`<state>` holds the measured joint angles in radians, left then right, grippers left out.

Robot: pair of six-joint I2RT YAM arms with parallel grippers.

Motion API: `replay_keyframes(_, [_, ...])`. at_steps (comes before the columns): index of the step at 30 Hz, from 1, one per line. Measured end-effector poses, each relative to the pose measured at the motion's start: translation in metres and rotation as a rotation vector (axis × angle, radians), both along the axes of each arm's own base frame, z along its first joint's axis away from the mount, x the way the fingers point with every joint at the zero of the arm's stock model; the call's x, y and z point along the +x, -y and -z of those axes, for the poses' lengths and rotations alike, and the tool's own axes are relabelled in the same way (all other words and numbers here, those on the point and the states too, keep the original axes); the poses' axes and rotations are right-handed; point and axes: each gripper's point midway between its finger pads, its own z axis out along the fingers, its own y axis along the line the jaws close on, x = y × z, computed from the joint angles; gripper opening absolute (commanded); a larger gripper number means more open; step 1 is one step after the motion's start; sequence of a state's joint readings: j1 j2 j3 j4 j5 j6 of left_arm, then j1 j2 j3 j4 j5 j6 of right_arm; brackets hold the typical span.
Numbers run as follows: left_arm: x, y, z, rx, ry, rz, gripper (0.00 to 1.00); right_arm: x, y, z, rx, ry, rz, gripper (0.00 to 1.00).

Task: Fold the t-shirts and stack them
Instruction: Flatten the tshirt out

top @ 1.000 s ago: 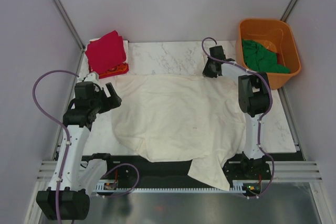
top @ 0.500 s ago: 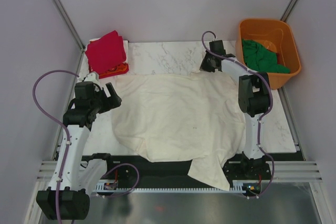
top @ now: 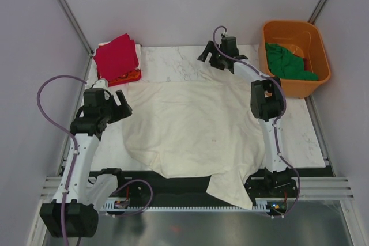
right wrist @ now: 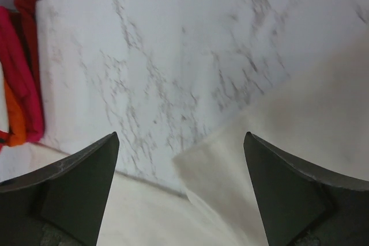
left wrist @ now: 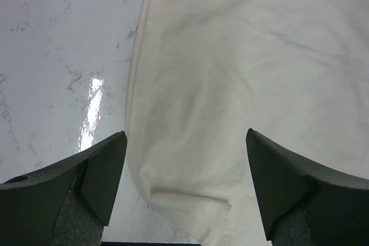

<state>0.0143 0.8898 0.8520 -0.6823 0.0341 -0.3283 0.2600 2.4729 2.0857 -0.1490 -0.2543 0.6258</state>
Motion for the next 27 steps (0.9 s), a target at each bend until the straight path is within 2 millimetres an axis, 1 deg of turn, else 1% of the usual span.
replay_keyframes(1, [0.002,-0.002,0.003,0.007,-0.015,-0.010,0.91,-0.012,0.007,0.009,-0.030,-0.032,0.011,0.98])
replay_keyframes(2, [0.005,-0.005,0.008,0.013,-0.037,-0.024,0.91,-0.024,0.016,0.013,-0.063,-0.054,0.027,0.98])
replay_keyframes(3, [0.007,-0.006,0.012,0.014,-0.056,-0.034,0.91,-0.032,0.023,0.015,-0.092,-0.064,0.045,0.98])
replay_keyframes(4, [0.010,-0.006,0.016,0.008,-0.083,-0.042,0.91,-0.044,0.036,0.011,-0.138,-0.069,0.072,0.98])
replay_keyframes(5, [0.016,-0.006,0.019,0.001,-0.102,-0.050,0.90,-0.054,0.044,0.006,-0.171,-0.076,0.091,0.98])
replay_keyframes(7, [0.028,-0.005,0.026,-0.017,-0.141,-0.068,0.87,-0.075,0.066,-0.016,-0.236,-0.053,0.140,0.98])
replay_keyframes(9, [0.042,-0.002,0.035,-0.047,-0.169,-0.089,0.86,-0.091,0.081,-0.038,-0.269,-0.019,0.171,0.97])
replay_keyframes(10, [0.052,0.000,0.042,-0.070,-0.182,-0.104,0.84,-0.097,0.087,-0.049,-0.279,0.001,0.180,0.93])
replay_keyframes(11, [0.055,0.001,0.044,-0.079,-0.188,-0.110,0.83,-0.100,0.091,-0.058,-0.288,0.020,0.187,0.91])
replay_keyframes(12, [0.061,0.004,0.049,-0.093,-0.195,-0.116,0.79,-0.101,0.094,-0.061,-0.292,0.030,0.192,0.89])
replay_keyframes(13, [0.067,0.007,0.053,-0.105,-0.198,-0.122,0.76,-0.101,0.096,-0.061,-0.298,0.031,0.192,0.86])
replay_keyframes(14, [0.075,0.012,0.057,-0.120,-0.199,-0.121,0.73,-0.101,0.098,-0.056,-0.306,0.023,0.191,0.83])
replay_keyframes(15, [0.083,0.016,0.060,-0.132,-0.194,-0.121,0.73,-0.103,0.099,-0.048,-0.315,0.005,0.190,0.81])
replay_keyframes(17, [0.100,0.023,0.065,-0.147,-0.186,-0.117,0.73,-0.108,0.103,-0.024,-0.346,-0.051,0.189,0.79])
replay_keyframes(20, [0.126,0.034,0.072,-0.159,-0.187,-0.106,0.73,-0.124,0.116,0.012,-0.414,-0.148,0.205,0.75])
replay_keyframes(22, [0.142,0.041,0.080,-0.161,-0.195,-0.098,0.73,-0.136,0.125,0.030,-0.462,-0.207,0.217,0.75])
replay_keyframes(24, [0.155,0.046,0.091,-0.162,-0.207,-0.093,0.73,-0.141,0.133,0.038,-0.502,-0.234,0.227,0.77])
replay_keyframes(27, [0.159,0.048,0.104,-0.161,-0.237,-0.096,0.73,-0.141,0.141,0.042,-0.541,-0.241,0.238,0.78])
